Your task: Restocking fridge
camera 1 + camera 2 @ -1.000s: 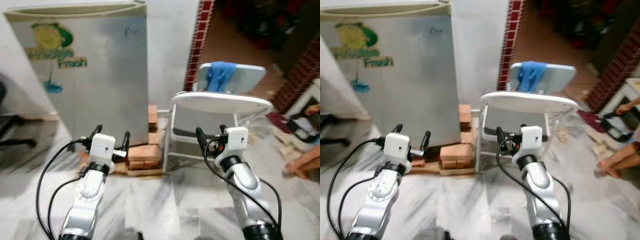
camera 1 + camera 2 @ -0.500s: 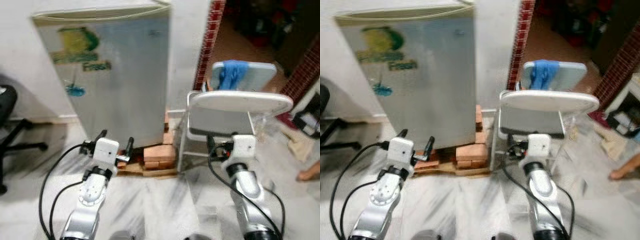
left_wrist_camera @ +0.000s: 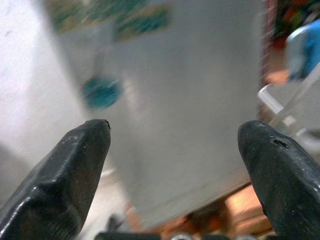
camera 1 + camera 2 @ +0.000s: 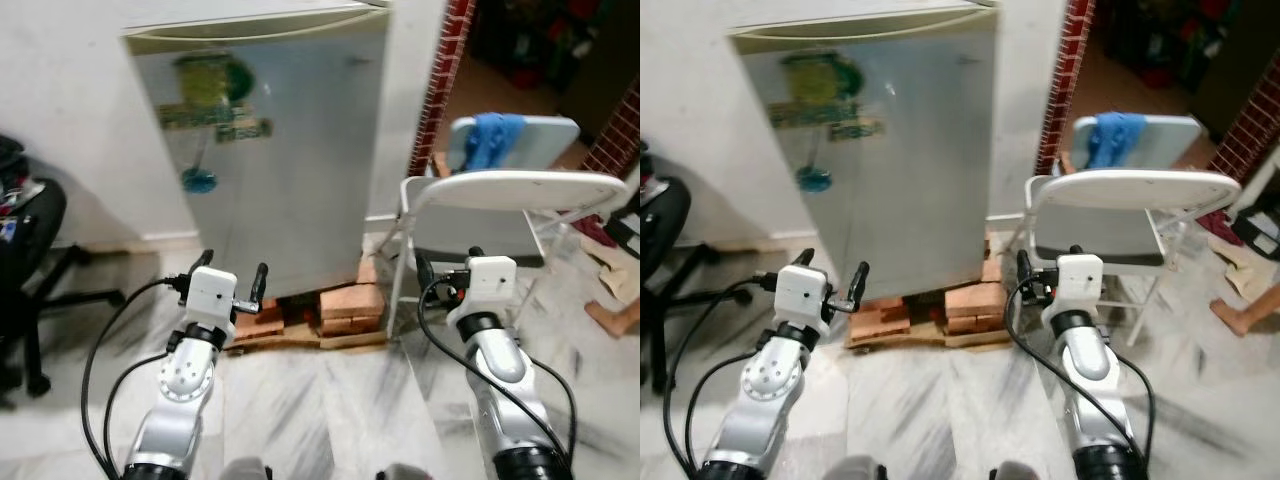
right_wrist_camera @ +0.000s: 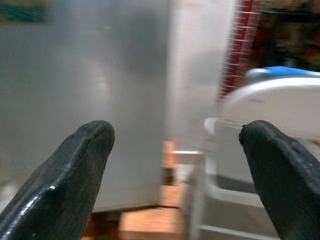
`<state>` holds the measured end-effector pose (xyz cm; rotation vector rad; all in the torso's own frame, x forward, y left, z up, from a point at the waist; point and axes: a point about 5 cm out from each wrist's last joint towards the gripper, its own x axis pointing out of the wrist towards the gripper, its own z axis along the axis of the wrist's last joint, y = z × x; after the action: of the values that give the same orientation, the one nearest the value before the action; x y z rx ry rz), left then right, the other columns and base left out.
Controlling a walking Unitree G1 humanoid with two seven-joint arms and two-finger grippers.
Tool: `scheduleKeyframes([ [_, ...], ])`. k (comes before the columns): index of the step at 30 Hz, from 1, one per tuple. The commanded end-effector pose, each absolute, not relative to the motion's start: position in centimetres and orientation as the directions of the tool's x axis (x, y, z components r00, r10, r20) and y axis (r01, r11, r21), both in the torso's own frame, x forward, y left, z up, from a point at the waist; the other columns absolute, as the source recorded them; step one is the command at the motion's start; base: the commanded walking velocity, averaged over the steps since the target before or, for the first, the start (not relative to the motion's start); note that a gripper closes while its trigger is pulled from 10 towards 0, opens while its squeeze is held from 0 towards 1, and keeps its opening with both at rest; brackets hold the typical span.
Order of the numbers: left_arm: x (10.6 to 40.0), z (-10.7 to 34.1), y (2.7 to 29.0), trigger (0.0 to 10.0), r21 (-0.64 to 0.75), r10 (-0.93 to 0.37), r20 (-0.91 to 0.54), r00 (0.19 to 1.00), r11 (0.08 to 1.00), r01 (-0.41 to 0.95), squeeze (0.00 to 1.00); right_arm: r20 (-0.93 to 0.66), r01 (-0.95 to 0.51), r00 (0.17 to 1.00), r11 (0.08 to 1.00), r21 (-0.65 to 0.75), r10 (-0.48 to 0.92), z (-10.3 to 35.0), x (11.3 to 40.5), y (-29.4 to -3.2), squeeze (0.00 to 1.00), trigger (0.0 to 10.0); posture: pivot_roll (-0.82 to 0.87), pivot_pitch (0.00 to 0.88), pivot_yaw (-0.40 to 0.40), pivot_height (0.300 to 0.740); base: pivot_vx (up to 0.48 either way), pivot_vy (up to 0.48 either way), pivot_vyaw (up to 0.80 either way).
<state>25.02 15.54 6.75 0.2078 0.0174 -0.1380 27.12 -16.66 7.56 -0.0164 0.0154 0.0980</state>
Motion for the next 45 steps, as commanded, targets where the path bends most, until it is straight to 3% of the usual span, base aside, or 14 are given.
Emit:
scheduleKeyframes([
  [1,25.22,6.98,15.57,10.0,0.197,-0.123,-0.021,0.992,0.972,0.125,0.0,-0.01,-0.104,0.995,0.994,-0.032,0.104,7.78,27.29,-16.79,0.0,10.0,-0.01,0.0,-0.001,0.74,0.0,0.48,0.0],
  [19,25.63,6.72,15.8,10.0,0.198,-0.138,-0.039,0.99,0.97,0.143,0.0,-0.018,-0.09,0.996,0.995,-0.041,0.09,7.56,27.49,-16.82,0.0,10.0,-0.02,0.0,0.029,0.74,0.0,0.48,0.0],
  [45,25.91,6.54,15.34,10.0,0.117,-0.22,-0.051,0.974,0.967,0.225,0.0,0.022,-0.116,0.993,0.988,-0.105,0.119,8.22,28.24,-16.32,0.0,10.0,-0.02,0.0,0.044,0.74,0.0,0.464,-0.78],
])
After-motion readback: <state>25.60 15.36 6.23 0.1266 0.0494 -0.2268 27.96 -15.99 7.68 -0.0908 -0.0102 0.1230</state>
